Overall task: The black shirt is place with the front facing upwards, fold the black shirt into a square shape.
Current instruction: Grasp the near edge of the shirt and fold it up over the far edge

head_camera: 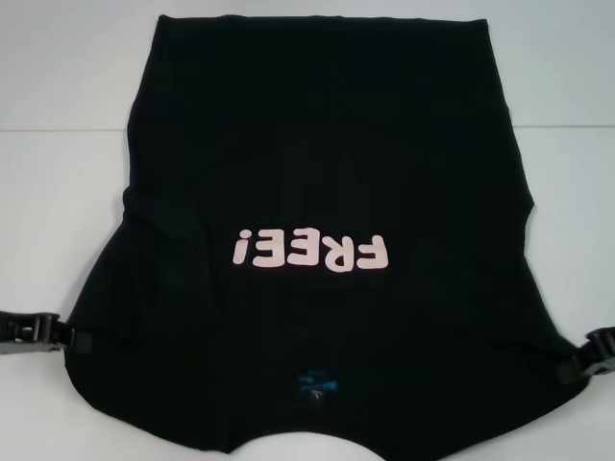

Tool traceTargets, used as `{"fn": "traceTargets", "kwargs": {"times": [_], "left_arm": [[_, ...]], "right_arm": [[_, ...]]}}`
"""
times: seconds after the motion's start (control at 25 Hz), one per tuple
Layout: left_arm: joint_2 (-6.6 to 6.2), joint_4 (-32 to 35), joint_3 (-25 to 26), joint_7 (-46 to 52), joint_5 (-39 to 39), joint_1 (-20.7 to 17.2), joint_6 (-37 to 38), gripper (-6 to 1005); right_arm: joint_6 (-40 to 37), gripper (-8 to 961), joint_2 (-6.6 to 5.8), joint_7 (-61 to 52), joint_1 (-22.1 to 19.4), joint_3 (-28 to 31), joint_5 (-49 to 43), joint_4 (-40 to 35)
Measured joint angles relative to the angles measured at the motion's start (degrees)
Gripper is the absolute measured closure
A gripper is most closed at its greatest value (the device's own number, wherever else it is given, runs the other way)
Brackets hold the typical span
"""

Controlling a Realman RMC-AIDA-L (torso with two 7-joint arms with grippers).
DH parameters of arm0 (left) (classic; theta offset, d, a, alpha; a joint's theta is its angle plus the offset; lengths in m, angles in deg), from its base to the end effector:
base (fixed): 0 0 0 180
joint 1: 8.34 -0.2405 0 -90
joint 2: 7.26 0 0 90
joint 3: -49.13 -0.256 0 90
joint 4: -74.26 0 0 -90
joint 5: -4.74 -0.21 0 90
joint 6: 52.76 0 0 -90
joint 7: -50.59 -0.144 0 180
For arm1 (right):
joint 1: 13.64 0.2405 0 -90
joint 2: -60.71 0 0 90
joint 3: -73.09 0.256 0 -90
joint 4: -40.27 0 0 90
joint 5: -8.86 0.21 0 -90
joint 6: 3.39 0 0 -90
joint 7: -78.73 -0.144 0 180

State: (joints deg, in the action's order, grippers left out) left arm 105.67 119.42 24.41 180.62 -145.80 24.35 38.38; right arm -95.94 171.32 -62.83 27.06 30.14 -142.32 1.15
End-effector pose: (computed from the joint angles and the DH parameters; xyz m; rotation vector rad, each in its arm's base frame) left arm -0.3403 0.3239 0.0709 -2.2008 -1.7873 -0.1390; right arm 0.2968 0.3498 0.0436 -2.3385 1.8342 -0.2456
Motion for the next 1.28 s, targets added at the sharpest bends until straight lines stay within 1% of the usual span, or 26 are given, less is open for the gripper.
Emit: {"fn": "traceTargets", "kwargs": {"times": [0.16,0.28,0.48,0.6,0.64,0.76,0.88,1.0,1.12,1.2,1.24,1.28], "left_arm": [[-0.15,-0.1,-0.2,-1.1,-0.5,-0.2,2.9,886],[-0.16,-0.3,-0.5,-1.7,-1.2,-0.3,4.8,884],[-0.17,-1.5,-1.7,-3.5,-3.2,-0.2,10.8,881],[-0.17,-2.1,-2.3,-5.2,-6.2,-0.4,15.3,879],[-0.17,-2.1,-2.3,-5.2,-6.2,-0.4,15.3,878],[-0.17,-2.2,-2.6,-6.7,-8.8,-0.3,18.9,876],[-0.07,-2.3,-4.7,-7.6,-10.4,-0.1,21.9,875],[0.26,-2.3,-6.5,-7.6,-10.9,0.2,23.4,873],[0.46,-2.3,-6.4,-7.5,-10.2,0.5,23.1,871],[0.38,-2.4,-4.9,-7.4,-8.7,1.0,22.8,869],[0.01,-2.4,-2.7,-7.4,-6.7,1.6,22.6,869],[0.01,-2.4,-2.7,-7.4,-6.7,1.6,22.6,868]], "right_arm": [[-3.5,909,-1.16,2.1,-0.9,0.0,-0.1,-3.0],[-5.3,908,-1.47,3.7,-1.3,0.0,-0.6,-4.3],[-8.7,906,-1.35,6.4,-1.3,0.0,-3.4,-4.5],[-12.2,904,-1.31,8.4,-1.4,0.0,-5.2,-4.5],[-13.2,903,-1.31,9.0,-1.6,0.0,-5.7,-4.6],[-16.9,901,-1.35,11.6,-1.9,0.0,-9.0,-4.6],[-19.8,899,-1.03,14.1,-2.1,0.0,-12.6,-4.6],[-20.5,898,-0.83,15.1,-2.3,0.2,-14.0,-4.6],[-20.3,896,-0.79,16.1,-2.6,2.2,-12.9,-4.5],[-20.2,895,-0.73,17.3,-2.8,4.6,-11.4,-4.2],[-20.2,894,-0.72,17.7,-2.9,5.9,-10.5,-4.1],[-20.1,893,-0.73,18.1,-3.1,7.6,-9.2,-4.1]]}}
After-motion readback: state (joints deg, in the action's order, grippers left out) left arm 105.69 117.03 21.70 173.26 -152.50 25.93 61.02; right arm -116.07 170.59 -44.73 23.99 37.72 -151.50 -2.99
